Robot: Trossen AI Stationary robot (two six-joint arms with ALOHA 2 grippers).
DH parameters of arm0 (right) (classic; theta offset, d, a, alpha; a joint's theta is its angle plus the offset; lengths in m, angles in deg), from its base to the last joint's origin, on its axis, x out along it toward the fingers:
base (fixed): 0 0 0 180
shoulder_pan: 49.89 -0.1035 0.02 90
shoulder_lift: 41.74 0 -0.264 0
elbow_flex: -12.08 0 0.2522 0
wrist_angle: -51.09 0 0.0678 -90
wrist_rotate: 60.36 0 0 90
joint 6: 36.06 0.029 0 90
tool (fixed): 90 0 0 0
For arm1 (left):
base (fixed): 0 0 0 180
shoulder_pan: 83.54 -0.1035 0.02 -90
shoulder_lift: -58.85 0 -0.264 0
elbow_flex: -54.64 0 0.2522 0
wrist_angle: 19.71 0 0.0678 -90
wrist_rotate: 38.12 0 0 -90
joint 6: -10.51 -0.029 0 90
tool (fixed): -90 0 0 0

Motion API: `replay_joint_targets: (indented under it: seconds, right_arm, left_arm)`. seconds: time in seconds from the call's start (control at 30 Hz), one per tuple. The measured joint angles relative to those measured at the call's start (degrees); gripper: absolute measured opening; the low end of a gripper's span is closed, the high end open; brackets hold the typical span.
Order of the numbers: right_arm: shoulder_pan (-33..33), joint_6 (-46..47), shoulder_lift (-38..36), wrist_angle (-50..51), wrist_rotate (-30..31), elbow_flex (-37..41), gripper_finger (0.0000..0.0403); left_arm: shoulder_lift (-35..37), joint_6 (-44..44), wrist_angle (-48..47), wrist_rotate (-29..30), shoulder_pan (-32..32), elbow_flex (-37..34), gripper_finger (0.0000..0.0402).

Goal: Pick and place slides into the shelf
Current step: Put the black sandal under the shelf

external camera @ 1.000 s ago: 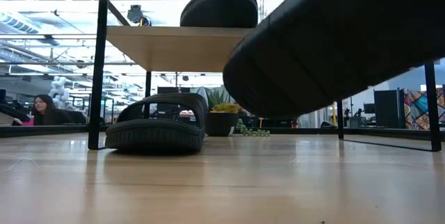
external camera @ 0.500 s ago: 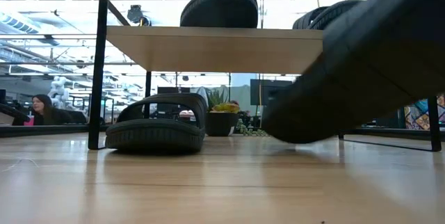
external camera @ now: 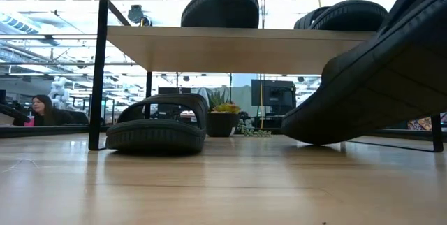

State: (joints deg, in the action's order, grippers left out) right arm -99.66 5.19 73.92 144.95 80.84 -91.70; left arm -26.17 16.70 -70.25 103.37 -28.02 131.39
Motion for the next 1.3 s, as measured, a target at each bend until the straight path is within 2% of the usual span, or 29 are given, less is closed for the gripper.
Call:
replay_joint_targets:
  seconds: [0.2,0.4,0.67,0.83,1.1,1.3]
  right_arm:
    - [1.7,1.3,0.7,-1.4,2.4,0.0,0.0000]
    - [4.6,-2.1,2.8,-4.7,2.3,0.0,0.0000]
    - [6.2,-6.3,6.1,-7.2,-3.1,0.0,0.0001]
    - [6.4,-6.4,6.1,-11.0,-4.2,0.0,0.0005]
    - [7.9,-12.2,5.6,-19.5,-15.6,0.0,0.0008]
    - [8.4,-11.5,5.6,-20.5,-16.0,0.0,0.0039]
  left_arm:
    - [0.0,-0.1,0.1,0.0,0.0,0.0,0.0017]
    - [0.0,0.0,0.2,-0.1,0.0,0.0,0.0002]
    - [0.0,0.1,0.2,-0.5,0.0,0.0,0.0024]
    - [0.0,0.1,0.2,-0.5,0.0,0.0,0.0025]
    - [0.0,0.4,0.5,-0.6,0.0,0.0,0.0026]
    - [0.0,1.9,0.6,-1.1,0.0,0.0,0.0026]
